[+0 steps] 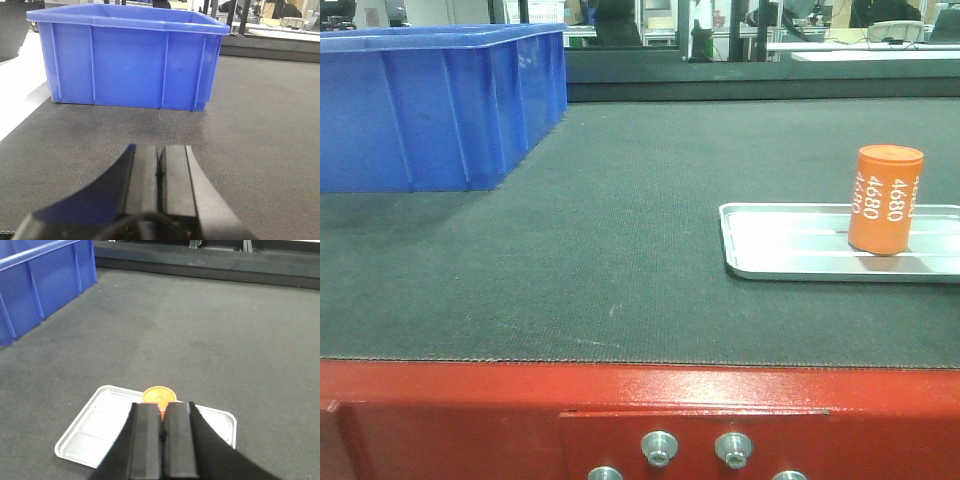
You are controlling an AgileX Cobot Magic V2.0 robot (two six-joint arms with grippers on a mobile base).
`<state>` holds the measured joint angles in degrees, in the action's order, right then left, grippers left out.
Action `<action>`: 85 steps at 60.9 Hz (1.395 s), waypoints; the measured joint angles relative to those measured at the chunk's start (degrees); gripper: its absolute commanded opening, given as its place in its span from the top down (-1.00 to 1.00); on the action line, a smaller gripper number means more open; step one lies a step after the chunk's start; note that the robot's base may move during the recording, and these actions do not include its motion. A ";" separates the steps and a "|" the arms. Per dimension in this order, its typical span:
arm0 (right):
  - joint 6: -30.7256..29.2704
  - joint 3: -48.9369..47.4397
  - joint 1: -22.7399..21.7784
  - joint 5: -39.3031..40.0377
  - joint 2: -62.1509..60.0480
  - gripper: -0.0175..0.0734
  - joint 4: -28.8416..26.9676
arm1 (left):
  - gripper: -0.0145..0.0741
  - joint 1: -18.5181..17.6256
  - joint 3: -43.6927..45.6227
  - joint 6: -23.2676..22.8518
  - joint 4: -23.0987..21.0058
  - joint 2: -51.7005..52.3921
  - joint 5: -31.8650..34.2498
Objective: Grab orange capacitor from left shelf to right conveyor
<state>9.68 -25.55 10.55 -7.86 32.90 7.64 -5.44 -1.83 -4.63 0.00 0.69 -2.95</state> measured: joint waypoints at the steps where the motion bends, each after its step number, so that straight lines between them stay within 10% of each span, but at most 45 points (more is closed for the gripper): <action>1: 0.00 0.00 0.00 0.01 0.00 0.51 0.00 | 0.91 0.00 0.00 0.00 0.00 0.00 0.00; 20: -0.78 2.61 -0.65 0.12 -1.97 0.51 0.00 | 0.91 0.00 0.00 0.00 0.00 0.00 0.00; 49: -5.11 25.80 -15.22 1.06 -32.39 0.51 -3.89 | 0.91 0.00 0.00 0.00 0.00 0.00 0.00; 85: -5.11 27.32 -15.82 3.47 -33.45 0.51 -4.29 | 0.91 0.00 0.00 0.00 0.00 0.00 0.00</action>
<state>4.57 1.78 -5.27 -4.39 -0.55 3.35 -5.44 -1.83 -4.63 0.00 0.69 -2.95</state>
